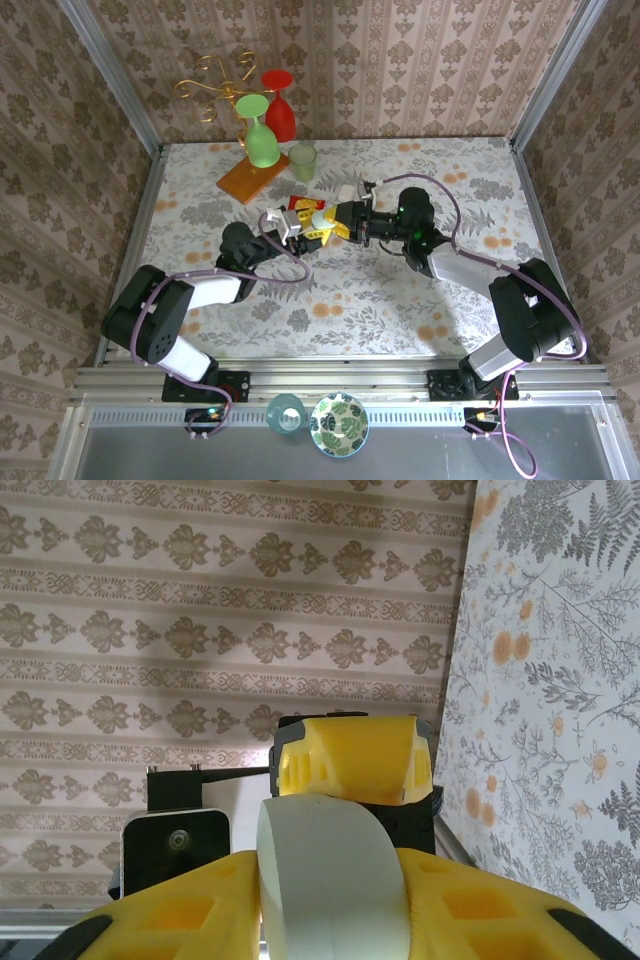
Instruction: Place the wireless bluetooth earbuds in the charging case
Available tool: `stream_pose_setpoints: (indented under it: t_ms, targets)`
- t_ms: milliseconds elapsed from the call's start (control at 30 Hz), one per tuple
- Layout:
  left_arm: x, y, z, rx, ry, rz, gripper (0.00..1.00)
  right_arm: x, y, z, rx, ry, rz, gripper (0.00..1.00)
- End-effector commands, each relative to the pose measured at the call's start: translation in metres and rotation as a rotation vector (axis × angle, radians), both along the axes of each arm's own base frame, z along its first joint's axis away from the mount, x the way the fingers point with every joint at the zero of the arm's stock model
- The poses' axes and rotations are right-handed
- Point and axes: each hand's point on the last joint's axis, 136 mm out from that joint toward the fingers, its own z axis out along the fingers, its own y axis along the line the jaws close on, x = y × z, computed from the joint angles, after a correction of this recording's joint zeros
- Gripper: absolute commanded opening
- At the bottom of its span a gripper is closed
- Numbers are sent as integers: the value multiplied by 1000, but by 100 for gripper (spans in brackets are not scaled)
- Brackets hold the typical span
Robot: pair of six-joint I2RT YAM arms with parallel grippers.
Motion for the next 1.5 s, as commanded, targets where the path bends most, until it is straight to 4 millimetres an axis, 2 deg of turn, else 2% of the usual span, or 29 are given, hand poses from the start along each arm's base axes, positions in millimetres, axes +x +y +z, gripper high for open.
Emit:
stream_pose_setpoints:
  t_ms: [0,100,233,300,333,533,667,800,1000,1167,1300,1400,1467]
  targets:
    - [-3,-1,16,-26,-35,-8,28,-7,2,11,41,-38,34,28]
    - [-4,0,13,-21,-39,-4,36,-3,-2,8,36,-33,13,24]
    - [-5,4,6,-2,-52,11,65,7,-17,-4,-14,-26,-57,22]
    - [-5,8,-1,10,-46,30,78,16,-31,-20,-91,-17,-125,23]
    - [-5,10,-4,16,-40,42,82,20,-39,-30,-140,-7,-161,22]
    - [-9,14,-32,140,-15,84,96,41,-89,-97,-463,65,-372,22]
    - [-19,15,-55,287,11,73,100,42,-104,-138,-590,141,-405,22]
    - [-22,20,-78,434,16,104,100,39,-110,-168,-640,196,-415,22]
    - [-25,20,-90,499,30,89,100,35,-117,-204,-699,262,-419,22]
    - [-26,17,-91,508,35,79,100,35,-121,-223,-732,295,-427,27]
    - [-20,19,-88,485,53,117,100,33,-124,-225,-751,299,-436,37]
    - [-2,32,-80,430,78,234,100,31,-137,-218,-811,269,-473,54]
    - [14,50,-74,384,105,335,100,29,-150,-210,-884,235,-505,66]
